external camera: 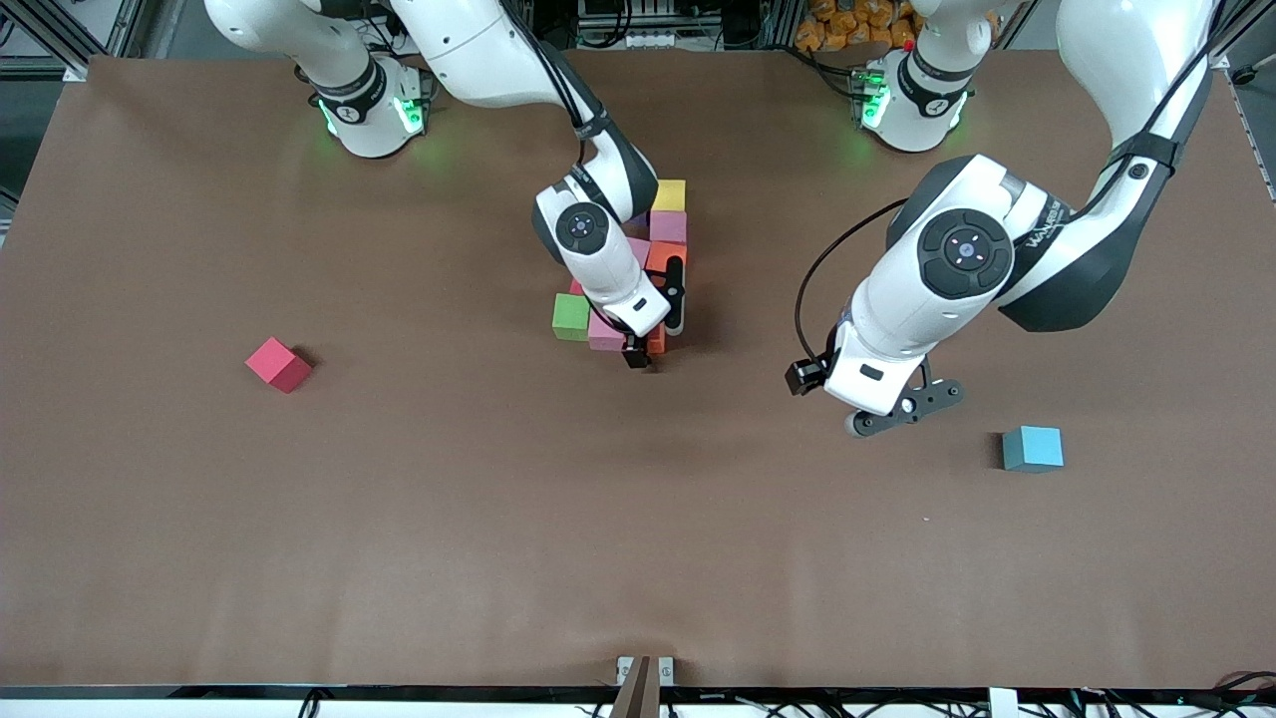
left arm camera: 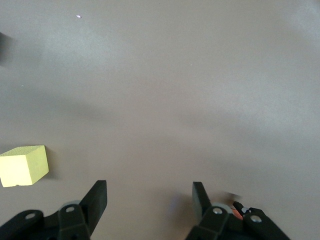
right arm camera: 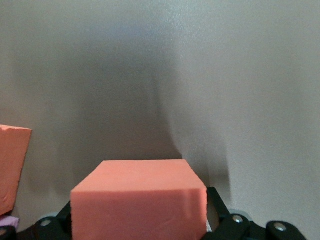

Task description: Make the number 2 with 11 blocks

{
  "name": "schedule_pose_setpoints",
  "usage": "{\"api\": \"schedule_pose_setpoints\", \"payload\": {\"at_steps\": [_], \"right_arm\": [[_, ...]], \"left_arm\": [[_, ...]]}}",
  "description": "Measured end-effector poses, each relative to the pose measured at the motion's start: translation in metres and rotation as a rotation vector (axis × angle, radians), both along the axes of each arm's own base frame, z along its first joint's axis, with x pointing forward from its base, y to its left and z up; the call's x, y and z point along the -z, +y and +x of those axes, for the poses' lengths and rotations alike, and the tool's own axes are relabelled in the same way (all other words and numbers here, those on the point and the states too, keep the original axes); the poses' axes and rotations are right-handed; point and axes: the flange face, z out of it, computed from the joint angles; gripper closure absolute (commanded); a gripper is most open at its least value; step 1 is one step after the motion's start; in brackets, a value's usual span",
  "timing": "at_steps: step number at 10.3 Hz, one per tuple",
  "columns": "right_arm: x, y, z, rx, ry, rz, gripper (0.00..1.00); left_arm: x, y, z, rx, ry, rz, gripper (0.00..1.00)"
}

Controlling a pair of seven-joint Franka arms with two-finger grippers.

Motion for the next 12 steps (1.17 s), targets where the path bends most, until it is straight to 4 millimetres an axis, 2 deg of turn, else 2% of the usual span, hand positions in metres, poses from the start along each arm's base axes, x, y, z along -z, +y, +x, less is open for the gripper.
{"api": "schedule_pose_setpoints", "payload": {"at_steps": [2, 4, 9, 11, 12], "right_arm": [[-0.004, 0.000, 0.002, 0.004, -0.003, 0.004, 0.00], [-0.017, -0.002, 0.007, 0.011, 0.008, 0.010, 0.00], [-0.068, -0.021, 0.026, 0.033, 0.087, 0.020, 0.00], [-0.083, -0.037, 0.040, 0.062, 0.130, 0.013, 0.00], [-0.099, -0.056, 0.057, 0.108, 0.181, 0.000, 0.00]], "left_arm": [[0.000, 0.002, 0.001, 0.003, -0.001, 0.000, 0.23], [-0.001, 0.006, 0.003, 0.007, -0.003, 0.000, 0.23], [-0.002, 0.009, 0.005, 0.005, -0.006, -0.001, 0.23], [-0.005, 0.010, 0.006, 0.003, -0.011, -0.003, 0.23], [-0.010, 0.010, 0.007, 0.000, -0.020, -0.006, 0.23]]}}
